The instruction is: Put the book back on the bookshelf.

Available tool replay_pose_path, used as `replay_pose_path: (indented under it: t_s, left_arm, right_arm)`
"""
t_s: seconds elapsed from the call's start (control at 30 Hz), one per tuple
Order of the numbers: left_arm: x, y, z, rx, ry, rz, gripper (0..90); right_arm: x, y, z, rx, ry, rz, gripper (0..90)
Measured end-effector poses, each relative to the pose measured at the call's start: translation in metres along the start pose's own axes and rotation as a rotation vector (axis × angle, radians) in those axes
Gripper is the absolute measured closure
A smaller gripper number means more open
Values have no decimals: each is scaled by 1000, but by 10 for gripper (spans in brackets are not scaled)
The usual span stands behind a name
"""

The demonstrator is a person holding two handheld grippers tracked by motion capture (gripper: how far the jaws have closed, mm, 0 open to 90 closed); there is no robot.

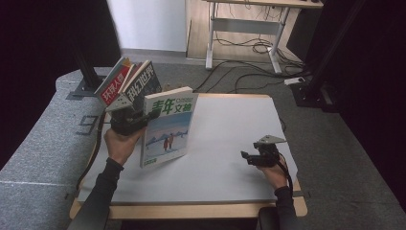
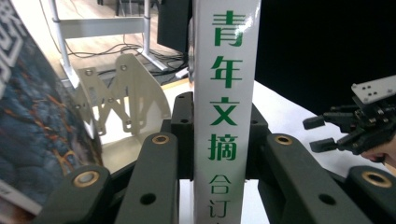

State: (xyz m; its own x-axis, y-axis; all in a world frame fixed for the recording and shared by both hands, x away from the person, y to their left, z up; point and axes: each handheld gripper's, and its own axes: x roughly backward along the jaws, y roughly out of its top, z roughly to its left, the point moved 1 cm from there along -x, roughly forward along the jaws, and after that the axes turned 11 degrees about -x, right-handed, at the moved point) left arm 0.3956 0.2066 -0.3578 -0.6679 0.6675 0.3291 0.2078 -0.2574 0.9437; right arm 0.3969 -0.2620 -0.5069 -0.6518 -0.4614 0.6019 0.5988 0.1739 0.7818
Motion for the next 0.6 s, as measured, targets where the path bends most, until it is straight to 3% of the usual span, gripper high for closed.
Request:
replay_pose_path:
  t_s: [0.6]
  left_arm:
    - [15,13,17,14,68,2,741]
  right_arm:
    - [-7,-13,-7,2,-29,46,274]
